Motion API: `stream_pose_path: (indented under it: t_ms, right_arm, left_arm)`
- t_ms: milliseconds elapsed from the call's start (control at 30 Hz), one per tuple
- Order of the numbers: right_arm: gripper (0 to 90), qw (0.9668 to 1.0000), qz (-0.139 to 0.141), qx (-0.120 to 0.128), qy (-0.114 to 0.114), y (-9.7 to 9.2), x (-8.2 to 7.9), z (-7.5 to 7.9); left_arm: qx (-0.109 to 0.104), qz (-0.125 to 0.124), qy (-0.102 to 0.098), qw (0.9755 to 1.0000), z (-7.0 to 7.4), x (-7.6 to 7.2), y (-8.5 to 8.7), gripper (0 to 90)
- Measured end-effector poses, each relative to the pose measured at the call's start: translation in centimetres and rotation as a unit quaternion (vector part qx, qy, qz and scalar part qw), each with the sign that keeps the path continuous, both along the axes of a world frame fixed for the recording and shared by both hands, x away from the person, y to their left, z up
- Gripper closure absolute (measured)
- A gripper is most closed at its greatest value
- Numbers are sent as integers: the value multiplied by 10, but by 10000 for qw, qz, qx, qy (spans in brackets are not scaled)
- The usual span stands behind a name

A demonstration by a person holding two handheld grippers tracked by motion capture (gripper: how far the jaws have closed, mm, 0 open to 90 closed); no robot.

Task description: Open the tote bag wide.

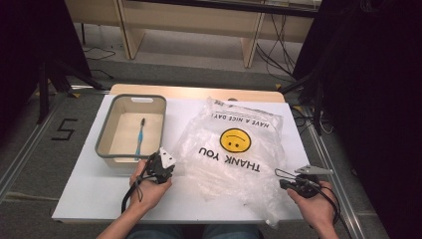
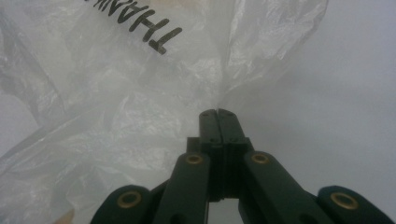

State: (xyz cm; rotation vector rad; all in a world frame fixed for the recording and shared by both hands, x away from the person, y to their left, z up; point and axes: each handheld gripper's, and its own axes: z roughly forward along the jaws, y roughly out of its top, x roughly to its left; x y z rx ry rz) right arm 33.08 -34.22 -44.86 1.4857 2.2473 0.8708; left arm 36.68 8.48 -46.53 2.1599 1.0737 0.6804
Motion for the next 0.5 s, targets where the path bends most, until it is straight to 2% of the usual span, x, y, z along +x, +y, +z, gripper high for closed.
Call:
stream_pose_path:
  t_ms: [67,167,200,233,267,333,433,500]
  right_arm:
    - [900,9998,81,24,184,0,-1,-3]
    - [888,9998,94,48,154,-1,-3,-3]
    - [842,9999,89,23,115,-1,-4,-1]
    - [783,9999,14,-35,-146,-3,-5,4]
    - [719,9999,14,-35,-146,-3,-5,4]
    - [611,9984,-20,-87,-566,-4,-5,9]
    - [538,9935,173,-225,-1098,0,-2,19]
    - [520,9902,346,-148,-1347,8,0,28]
  left_arm:
    - [-64,116,-80,9999,1,3,-4,891]
    - [-24,167,-163,9997,1,6,-8,890]
    - [-13,212,-218,9995,0,7,-9,890]
    - [7,231,-255,9994,0,8,-9,889]
    - [-7,256,-253,9993,0,9,-9,889]
    - [-26,314,-304,9990,1,11,-8,888]
    - [-33,343,-347,9988,3,13,-4,887]
    - [5,326,-381,9987,4,14,-2,886]
